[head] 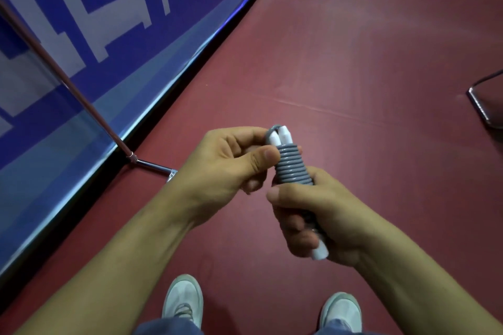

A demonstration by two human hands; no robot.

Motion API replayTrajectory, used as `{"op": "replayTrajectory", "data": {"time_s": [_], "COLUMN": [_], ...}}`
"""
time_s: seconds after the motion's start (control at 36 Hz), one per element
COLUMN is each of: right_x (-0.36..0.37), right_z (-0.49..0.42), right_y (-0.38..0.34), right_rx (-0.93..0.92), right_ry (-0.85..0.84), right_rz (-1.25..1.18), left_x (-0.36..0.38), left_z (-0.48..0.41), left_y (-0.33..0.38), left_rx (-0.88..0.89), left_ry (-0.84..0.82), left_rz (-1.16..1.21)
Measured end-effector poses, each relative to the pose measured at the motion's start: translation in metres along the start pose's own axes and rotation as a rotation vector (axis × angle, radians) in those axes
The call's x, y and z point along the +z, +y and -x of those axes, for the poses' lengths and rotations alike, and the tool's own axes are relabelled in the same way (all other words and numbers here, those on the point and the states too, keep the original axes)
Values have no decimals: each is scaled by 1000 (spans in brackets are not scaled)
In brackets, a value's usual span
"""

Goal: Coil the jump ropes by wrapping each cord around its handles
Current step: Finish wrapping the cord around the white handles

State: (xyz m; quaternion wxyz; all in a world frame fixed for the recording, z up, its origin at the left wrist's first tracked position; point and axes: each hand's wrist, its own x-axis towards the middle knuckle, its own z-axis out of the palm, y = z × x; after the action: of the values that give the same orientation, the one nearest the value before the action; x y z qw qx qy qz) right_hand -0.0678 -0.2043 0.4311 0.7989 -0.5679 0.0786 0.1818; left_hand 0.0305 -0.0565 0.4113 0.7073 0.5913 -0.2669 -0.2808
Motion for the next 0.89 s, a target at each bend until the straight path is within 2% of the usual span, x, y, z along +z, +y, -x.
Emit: {"op": "replayTrajectory", "data": {"time_s": [0.14, 0.19, 0.25, 0.33, 0.47, 0.53, 0.58, 0.61, 0.67, 0.81, 0.89], "right_x": [-12, -18, -22, -19, -8, -4, 1, 1, -1, -4, -11], "right_z": [0, -3, -5, -5, -15, -16, -17, -17, -15, -3, -1], "right_y": [3, 11, 15, 15, 9, 11, 17, 19, 18, 6, 8], "right_rx": [158, 230, 236, 188, -76, -131, -157, -158, -118, -10, 95], "right_ry": [-497, -566, -523, -284, 259, 329, 394, 409, 338, 54, -172], "right_rz": [-348, -493, -520, -388, 185, 436, 537, 505, 343, -96, -322], "left_x": [-1, -2, -1, 3, 5, 6, 10, 11, 11, 3, -1], "left_z": [0, 0, 0, -1, -6, -7, -6, -4, -2, 0, -1], "left_y": [1, 4, 6, 6, -4, -9, -11, -10, -7, 7, 12], "left_rx": [-100, -132, -170, -184, -162, -146, -143, -147, -156, -161, -86], "left_ry": [-254, -307, -313, -203, 104, 190, 205, 186, 125, -11, -42], "left_rz": [265, 315, 344, 327, 273, 205, 162, 151, 136, 44, -37]}}
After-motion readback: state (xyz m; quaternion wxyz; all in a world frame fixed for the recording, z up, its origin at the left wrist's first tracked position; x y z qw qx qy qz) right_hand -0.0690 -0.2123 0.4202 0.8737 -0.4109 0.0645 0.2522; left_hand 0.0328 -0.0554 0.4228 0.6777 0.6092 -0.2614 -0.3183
